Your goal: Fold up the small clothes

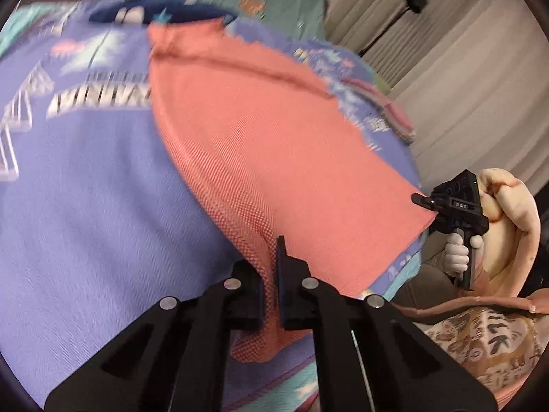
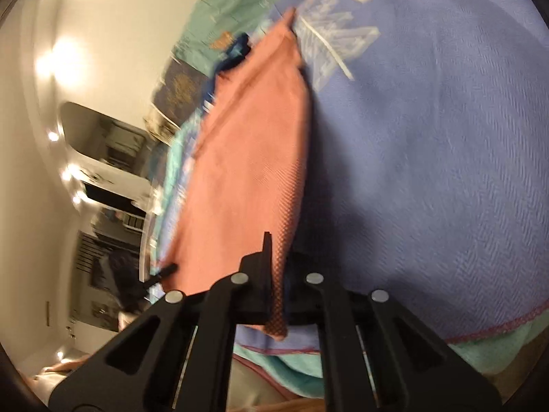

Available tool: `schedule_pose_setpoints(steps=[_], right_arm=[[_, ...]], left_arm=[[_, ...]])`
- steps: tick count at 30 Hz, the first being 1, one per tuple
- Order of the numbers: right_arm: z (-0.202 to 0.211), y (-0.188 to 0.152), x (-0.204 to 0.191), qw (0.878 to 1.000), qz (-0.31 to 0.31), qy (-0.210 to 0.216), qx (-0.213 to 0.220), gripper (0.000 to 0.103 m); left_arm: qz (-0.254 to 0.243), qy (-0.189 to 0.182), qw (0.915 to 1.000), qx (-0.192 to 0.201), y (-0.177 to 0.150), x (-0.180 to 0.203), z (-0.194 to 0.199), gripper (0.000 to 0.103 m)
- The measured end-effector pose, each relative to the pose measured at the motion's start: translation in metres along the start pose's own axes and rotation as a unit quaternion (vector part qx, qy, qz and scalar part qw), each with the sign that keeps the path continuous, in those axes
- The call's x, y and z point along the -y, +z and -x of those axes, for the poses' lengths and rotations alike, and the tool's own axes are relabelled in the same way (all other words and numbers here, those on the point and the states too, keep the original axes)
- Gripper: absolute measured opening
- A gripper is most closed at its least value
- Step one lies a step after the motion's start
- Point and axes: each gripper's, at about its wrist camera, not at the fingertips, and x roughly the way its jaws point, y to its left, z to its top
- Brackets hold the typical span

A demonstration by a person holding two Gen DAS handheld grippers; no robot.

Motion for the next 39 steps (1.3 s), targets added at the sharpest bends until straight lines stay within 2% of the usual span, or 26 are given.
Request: schedule_pose_setpoints(steps=[5,8,10,12,15,17,20,30,39], right_arm=[[0.042,0.015,-0.065,0.993,0.088,0.041,0.071,0.004],[0.083,0.009,-0.098,0.983,0.131,0.034,0.123,0.004],[0.11,-0.004,-0.112,0.975,0.163,0.026,0.149,0.004],[0.116,-0.011,-0.114,0.973,0.171,0.012,0.158,0.004],[0.098,-0.015,-0.098,0.981,0.137,-0.007,0.137,0.004],[0.086,-0.012,-0.083,0.986,0.115,-0.003,0.123,0.004],[0.079,-0.008,-0.077,0.988,0.101,0.007,0.119,0.004],[0.068,0.024,-0.087,0.984,0.114,0.022,0.132,0.005],[0.04,0.072,-0.092,0.983,0.123,0.012,0.137,0.005]], left_arm=[[-0.076,0.012,0.9935,0.085,0.025,0.049,0.057,0.003],[-0.098,0.01,0.9849,0.142,0.023,0.075,0.106,0.002],[-0.109,0.01,0.9805,0.163,0.012,0.087,0.129,0.003],[-0.102,0.004,0.9809,0.166,0.003,0.087,0.13,0.003],[-0.07,-0.001,0.9873,0.143,0.0,0.071,0.108,0.003],[-0.051,-0.003,0.9906,0.127,0.002,0.061,0.093,0.003],[-0.057,0.001,0.9915,0.117,0.002,0.059,0.085,0.003],[-0.051,-0.003,0.9884,0.143,0.037,0.056,0.085,0.003],[-0.051,0.012,0.9865,0.156,0.078,0.046,0.073,0.003]])
